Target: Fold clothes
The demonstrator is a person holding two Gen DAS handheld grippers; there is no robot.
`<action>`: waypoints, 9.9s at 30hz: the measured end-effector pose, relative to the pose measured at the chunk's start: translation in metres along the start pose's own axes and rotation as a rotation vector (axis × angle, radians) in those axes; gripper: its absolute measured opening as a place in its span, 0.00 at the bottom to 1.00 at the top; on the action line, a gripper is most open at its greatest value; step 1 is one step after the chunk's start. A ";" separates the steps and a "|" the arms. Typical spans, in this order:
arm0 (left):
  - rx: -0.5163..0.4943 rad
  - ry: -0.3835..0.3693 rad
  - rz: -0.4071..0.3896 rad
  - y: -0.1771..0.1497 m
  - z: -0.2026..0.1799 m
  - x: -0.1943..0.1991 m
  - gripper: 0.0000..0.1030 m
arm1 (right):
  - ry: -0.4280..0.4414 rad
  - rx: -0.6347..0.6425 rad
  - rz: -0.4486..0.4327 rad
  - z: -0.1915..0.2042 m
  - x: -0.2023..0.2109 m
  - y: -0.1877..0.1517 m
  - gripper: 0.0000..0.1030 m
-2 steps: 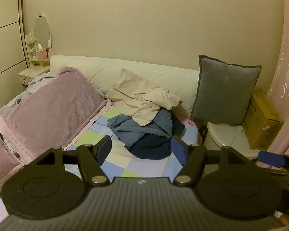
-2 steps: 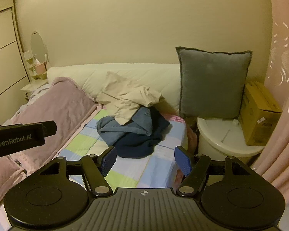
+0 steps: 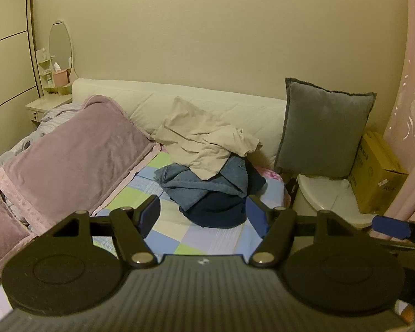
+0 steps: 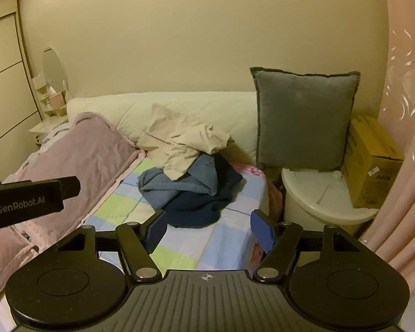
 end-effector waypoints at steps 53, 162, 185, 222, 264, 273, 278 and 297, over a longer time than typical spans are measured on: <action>0.018 0.021 0.013 0.007 0.028 -0.035 0.63 | -0.006 -0.027 -0.050 0.005 -0.028 0.027 0.68; 0.451 -0.143 0.292 -0.059 0.021 -0.563 0.06 | 0.232 -0.662 0.151 -0.166 -0.609 0.082 0.01; 0.514 0.389 -0.286 -0.013 0.221 -0.152 0.00 | 0.973 -0.313 -0.115 0.073 -0.365 0.217 0.00; 0.612 0.944 -0.294 -0.128 0.281 0.368 0.09 | 1.373 0.109 0.280 0.327 0.031 0.024 0.01; 0.845 1.110 0.345 -0.295 0.101 0.305 0.35 | 0.918 0.764 0.641 0.190 -0.024 -0.193 0.55; 0.866 0.987 0.339 -0.343 0.195 0.317 0.39 | 0.763 0.670 0.573 0.207 -0.028 -0.209 0.55; 0.808 0.852 0.383 -0.373 0.254 0.297 0.42 | 0.677 0.618 0.534 0.215 -0.030 -0.217 0.55; 0.891 0.599 0.340 -0.514 0.369 0.148 0.46 | 0.642 0.652 0.485 0.272 -0.125 -0.341 0.55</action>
Point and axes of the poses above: each gripper's, at about its wrist camera, not at the fingertips, and x roughly against the way its jaws point, z to its left, y to its top, the point moved 5 cm from there along -x, roughly the way its jaws point, and after that the axes turned 11 degrees about -z, right-handed, at the moved point
